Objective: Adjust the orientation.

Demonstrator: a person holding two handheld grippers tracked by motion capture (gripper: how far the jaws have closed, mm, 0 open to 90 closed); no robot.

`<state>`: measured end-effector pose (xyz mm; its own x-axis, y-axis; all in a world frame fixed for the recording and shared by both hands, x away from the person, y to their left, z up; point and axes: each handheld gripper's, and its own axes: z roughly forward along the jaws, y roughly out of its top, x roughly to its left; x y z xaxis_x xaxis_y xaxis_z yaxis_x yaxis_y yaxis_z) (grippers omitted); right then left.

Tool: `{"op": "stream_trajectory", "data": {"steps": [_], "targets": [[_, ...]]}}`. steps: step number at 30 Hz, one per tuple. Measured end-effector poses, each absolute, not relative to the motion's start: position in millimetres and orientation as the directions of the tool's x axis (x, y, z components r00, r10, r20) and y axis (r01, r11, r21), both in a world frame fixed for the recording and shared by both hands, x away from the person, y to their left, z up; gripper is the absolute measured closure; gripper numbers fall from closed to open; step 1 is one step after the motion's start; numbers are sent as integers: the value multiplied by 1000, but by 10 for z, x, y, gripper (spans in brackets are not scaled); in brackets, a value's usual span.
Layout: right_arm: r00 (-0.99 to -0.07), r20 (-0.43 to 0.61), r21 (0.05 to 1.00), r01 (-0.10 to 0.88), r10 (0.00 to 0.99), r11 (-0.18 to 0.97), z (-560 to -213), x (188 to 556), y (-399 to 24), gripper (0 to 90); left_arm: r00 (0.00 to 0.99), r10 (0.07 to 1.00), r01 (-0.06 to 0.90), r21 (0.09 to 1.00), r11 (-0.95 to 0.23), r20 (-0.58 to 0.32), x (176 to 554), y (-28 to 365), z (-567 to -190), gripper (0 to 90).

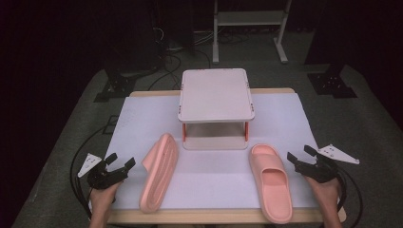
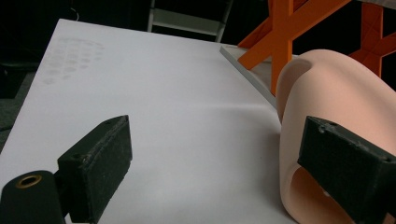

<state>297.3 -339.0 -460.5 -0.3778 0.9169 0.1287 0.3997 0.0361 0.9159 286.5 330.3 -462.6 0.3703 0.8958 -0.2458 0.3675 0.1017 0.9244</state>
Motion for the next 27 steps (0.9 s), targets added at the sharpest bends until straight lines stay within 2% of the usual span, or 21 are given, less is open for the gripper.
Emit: {"op": "stream_trajectory", "data": {"steps": [17, 27], "targets": [[-375, 135, 920, 391, 917, 24, -4587, 2944, -3401, 191, 378, 896, 370, 925, 86, -235, 2767, 3281, -4628, 93], [-373, 141, 922, 386, 917, 16, -4584, 2927, -3427, 186, 402, 895, 393, 919, 25, -197, 2737, 3194, -4661, 94]]}}
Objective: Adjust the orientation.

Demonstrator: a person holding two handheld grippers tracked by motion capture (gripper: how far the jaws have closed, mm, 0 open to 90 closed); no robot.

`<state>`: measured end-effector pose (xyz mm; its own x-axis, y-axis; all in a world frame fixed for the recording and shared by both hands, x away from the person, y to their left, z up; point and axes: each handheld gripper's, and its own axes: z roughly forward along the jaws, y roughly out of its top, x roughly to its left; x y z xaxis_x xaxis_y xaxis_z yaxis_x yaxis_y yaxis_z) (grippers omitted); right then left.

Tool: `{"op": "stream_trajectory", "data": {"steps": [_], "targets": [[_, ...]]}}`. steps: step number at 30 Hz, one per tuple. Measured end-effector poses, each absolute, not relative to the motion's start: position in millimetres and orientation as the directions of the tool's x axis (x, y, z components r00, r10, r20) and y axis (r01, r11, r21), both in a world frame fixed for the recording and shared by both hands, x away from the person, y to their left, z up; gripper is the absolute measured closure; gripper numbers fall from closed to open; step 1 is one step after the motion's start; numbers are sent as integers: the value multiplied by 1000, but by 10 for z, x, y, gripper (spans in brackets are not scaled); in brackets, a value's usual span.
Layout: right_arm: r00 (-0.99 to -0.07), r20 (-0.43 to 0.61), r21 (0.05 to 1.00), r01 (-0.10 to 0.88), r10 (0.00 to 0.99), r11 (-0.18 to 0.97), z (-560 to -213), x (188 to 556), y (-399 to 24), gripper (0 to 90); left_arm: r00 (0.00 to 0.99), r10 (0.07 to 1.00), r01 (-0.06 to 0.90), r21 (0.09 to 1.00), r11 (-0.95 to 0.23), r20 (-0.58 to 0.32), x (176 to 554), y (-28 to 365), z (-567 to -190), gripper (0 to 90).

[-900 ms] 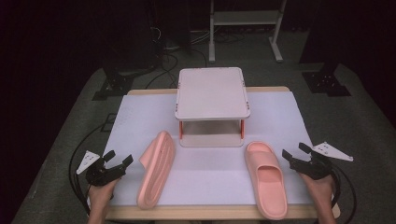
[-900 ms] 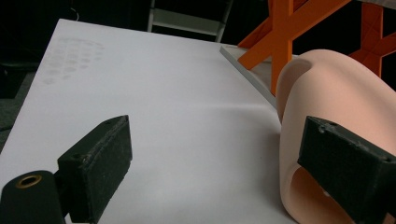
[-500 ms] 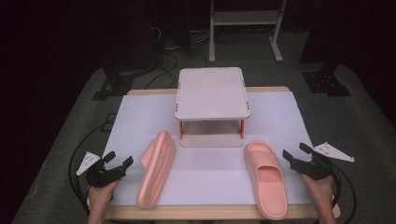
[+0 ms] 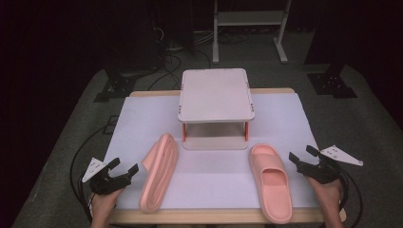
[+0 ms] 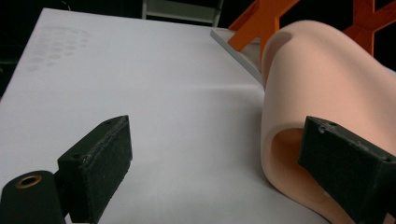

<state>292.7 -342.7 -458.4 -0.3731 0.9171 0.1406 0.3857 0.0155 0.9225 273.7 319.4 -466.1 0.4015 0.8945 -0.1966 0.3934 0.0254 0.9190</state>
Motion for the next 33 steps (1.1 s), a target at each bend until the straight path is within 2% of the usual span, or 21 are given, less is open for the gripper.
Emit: {"op": "stream_trajectory", "data": {"steps": [18, 23, 33], "targets": [[-384, 143, 925, 379, 912, 15, -4584, 2915, -3411, 181, 431, 889, 459, 886, -67, -156, 2813, 3054, -4710, 99], [-388, 142, 926, 376, 911, 16, -4586, 2919, -3404, 181, 441, 884, 469, 879, -81, -154, 2852, 3020, -4703, 148], [-391, 143, 927, 375, 909, 16, -4586, 2918, -3401, 181, 482, 857, 500, 860, -98, -182, 2953, 2903, -4705, 315]]}}
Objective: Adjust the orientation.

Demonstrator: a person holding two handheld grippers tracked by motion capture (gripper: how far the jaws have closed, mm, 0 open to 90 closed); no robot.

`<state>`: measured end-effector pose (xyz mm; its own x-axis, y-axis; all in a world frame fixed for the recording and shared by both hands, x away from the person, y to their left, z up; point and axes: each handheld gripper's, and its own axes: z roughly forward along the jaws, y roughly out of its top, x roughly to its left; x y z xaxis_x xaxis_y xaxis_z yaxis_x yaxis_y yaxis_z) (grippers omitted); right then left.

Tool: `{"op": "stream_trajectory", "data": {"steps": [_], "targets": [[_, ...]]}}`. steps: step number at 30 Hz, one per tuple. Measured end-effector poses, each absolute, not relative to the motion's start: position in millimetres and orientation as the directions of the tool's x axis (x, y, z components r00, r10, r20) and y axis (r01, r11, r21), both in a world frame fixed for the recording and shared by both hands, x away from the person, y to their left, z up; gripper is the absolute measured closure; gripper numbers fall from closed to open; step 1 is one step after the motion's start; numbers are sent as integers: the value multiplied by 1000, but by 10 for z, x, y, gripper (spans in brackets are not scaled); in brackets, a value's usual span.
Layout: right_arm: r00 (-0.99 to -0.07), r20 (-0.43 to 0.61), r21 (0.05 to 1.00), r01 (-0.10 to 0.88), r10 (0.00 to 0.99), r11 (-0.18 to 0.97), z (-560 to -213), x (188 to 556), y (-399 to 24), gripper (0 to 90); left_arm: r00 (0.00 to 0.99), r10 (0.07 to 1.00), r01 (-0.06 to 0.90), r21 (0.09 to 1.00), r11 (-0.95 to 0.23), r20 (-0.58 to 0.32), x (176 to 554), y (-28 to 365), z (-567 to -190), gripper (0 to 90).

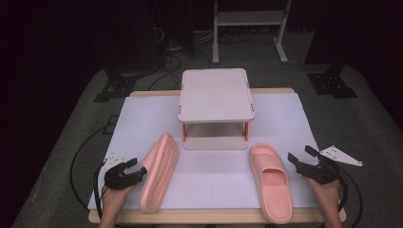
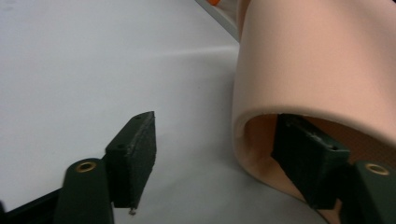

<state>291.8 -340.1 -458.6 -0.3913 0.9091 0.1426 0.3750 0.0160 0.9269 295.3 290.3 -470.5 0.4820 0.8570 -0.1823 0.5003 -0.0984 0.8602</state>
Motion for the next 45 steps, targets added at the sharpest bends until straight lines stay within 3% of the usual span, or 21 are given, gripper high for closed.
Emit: {"op": "stream_trajectory", "data": {"steps": [13, 45], "targets": [[-394, 144, 925, 379, 908, 17, -4588, 2919, -3391, 180, 521, 829, 500, 860, -103, -204, 3035, 2776, -4703, 458], [-396, 146, 924, 383, 907, 18, -4594, 2917, -3394, 180, 579, 788, 444, 892, -88, -211, 2965, 2622, -4603, 519]]}}
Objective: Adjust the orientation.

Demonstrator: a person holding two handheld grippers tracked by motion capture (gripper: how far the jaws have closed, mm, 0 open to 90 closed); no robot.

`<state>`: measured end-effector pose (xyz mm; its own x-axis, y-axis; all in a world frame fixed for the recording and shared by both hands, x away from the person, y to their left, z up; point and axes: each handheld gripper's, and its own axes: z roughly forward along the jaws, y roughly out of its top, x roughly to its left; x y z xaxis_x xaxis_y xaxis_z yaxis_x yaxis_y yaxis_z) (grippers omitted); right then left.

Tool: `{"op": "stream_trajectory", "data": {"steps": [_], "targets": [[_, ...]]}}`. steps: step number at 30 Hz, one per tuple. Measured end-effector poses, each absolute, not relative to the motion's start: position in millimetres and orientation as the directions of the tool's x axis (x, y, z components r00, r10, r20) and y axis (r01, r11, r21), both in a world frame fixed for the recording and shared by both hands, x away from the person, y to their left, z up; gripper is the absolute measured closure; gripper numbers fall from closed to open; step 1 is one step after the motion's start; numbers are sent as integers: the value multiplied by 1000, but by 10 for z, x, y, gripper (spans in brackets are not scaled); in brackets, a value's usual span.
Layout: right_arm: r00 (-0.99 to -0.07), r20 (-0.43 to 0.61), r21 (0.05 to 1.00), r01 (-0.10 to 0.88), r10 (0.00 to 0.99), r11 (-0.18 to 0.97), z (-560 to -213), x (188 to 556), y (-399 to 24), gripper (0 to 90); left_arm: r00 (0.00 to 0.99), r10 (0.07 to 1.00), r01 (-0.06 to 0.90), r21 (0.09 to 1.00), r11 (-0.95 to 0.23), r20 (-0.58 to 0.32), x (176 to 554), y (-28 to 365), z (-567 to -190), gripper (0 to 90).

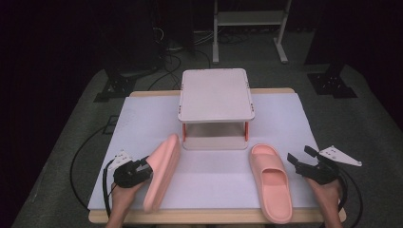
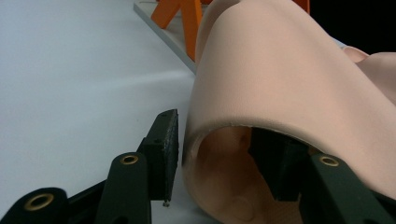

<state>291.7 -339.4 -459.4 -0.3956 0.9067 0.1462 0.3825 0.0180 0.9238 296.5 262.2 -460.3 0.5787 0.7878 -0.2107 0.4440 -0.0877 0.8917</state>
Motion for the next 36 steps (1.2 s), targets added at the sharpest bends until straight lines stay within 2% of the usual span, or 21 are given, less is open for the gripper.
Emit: {"op": "stream_trajectory", "data": {"steps": [29, 36], "targets": [[-399, 150, 923, 384, 905, 16, -4596, 2907, -3401, 180, 584, 784, 408, 911, -59, -211, 2924, 2581, -4547, 514], [-402, 149, 924, 383, 903, 18, -4597, 2906, -3397, 180, 595, 773, 416, 907, -63, -219, 2938, 2467, -4553, 500]]}}
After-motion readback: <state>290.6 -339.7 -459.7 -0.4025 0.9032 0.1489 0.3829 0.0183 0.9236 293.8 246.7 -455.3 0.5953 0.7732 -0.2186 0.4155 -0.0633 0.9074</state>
